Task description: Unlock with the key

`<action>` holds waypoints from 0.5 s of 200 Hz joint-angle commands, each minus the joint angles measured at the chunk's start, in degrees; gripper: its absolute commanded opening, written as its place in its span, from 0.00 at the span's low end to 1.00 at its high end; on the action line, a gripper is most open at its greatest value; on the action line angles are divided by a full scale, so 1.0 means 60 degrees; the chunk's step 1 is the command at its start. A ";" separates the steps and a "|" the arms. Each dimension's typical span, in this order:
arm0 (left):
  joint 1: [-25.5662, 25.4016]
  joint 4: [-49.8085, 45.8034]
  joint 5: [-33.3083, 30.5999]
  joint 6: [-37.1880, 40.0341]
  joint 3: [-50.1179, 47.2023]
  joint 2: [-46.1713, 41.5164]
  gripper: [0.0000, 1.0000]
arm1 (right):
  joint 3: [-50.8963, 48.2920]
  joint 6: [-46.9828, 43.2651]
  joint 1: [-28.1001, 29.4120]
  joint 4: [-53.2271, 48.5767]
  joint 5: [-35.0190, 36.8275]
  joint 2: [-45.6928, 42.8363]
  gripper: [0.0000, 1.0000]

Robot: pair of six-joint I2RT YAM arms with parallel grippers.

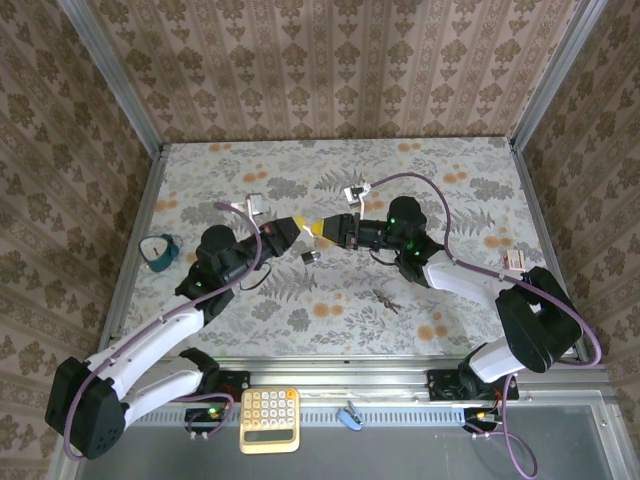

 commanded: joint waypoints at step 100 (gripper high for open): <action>0.0051 0.0747 0.0445 -0.0289 -0.0302 -0.0153 0.25 | 0.0183 -0.0401 -0.0021 -0.0195 0.0233 -0.0299 0.00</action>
